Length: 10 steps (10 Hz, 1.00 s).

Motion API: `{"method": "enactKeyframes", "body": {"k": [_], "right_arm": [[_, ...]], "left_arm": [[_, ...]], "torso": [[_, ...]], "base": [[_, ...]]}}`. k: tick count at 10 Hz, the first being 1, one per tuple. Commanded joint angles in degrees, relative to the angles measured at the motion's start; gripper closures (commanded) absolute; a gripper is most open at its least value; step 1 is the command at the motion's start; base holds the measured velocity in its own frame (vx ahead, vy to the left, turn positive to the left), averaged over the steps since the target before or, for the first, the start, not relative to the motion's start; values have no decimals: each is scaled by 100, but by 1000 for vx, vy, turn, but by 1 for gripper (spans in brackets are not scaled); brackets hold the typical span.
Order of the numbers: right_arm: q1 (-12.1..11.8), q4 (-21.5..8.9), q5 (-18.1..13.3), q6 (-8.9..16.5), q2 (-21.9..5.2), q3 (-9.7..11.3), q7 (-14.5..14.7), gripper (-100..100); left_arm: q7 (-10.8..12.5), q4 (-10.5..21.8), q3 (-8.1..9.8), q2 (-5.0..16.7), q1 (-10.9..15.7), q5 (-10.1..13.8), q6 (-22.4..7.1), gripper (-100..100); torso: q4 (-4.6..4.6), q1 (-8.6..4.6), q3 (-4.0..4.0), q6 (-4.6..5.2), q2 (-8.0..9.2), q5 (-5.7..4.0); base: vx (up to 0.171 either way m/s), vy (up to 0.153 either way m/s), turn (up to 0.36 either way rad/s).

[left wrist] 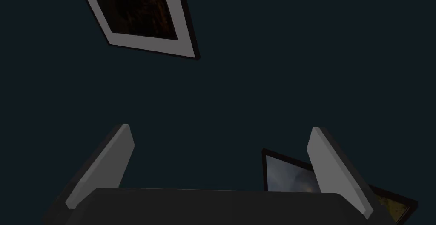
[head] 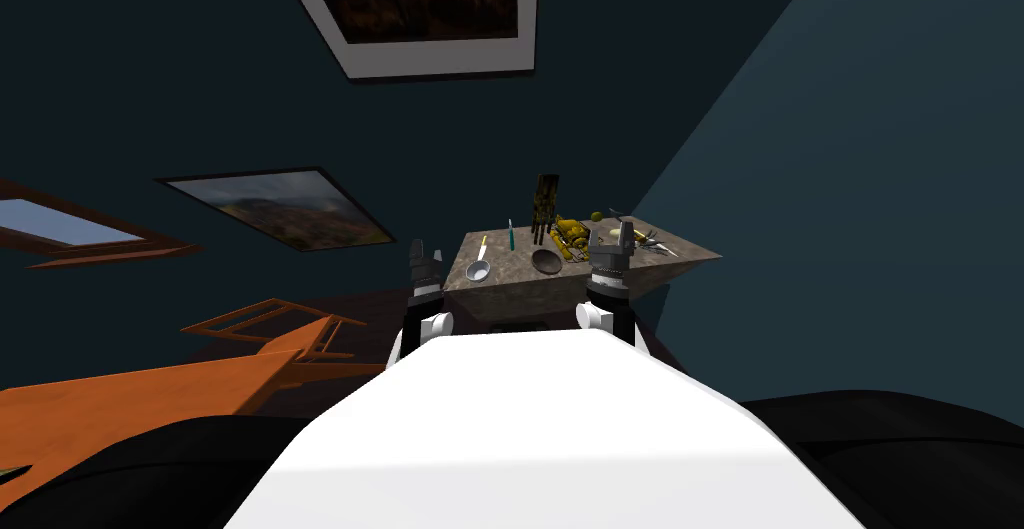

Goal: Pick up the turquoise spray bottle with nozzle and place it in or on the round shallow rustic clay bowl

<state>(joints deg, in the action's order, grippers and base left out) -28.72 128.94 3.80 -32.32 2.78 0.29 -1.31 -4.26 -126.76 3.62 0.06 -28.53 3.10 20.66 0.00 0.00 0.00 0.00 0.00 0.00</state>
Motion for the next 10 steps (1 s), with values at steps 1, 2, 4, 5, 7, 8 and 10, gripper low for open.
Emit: {"method": "enactKeyframes", "body": {"k": [1, 2, 4, 5, 7, 8, 10], "right_arm": [[0, 0, 0, 0, 0, 0, 0, 0], [0, 0, 0, 0, 0, 0, 0, 0], [1, 0, 0, 0, 1, 1, 0, 0], [1, 0, 0, 0, 1, 1, 0, 0], [1, 0, 0, 0, 1, 1, 0, 0], [1, 0, 0, 0, 1, 1, 0, 0], [1, 0, 0, 0, 1, 1, 0, 0]], "left_arm": [[-15, 63, 10, 161, 33, -31, -18, -100], [-30, 126, 20, 279, 65, -62, -36, -100], [-71, 302, 48, 517, 155, -147, -84, -100], [-97, 412, 66, 625, 211, -200, -113, -100], [-155, 668, 105, 815, 339, -322, -179, -100], [-187, 810, 127, 897, 409, -389, -214, -100], [-221, 958, 151, 971, 482, -460, -252, -100]], "torso": [[0, 0, 0, 0, 0, 0], [0, -7, 2, 1, 3, -1], [2, -23, 7, 1, 12, -5], [4, -24, 10, 1, 18, -5], [5, -34, 15, 1, 26, -7], [7, -40, 17, 1, 30, -9], [7, -46, 18, 1, 31, -10]], "base": [[-11, -24, -28], [-28, -40, -39], [-47, -68, -44], [-57, -80, -57], [-78, -102, -57], [-78, -116, -74], [-70, -106, -43]]}}
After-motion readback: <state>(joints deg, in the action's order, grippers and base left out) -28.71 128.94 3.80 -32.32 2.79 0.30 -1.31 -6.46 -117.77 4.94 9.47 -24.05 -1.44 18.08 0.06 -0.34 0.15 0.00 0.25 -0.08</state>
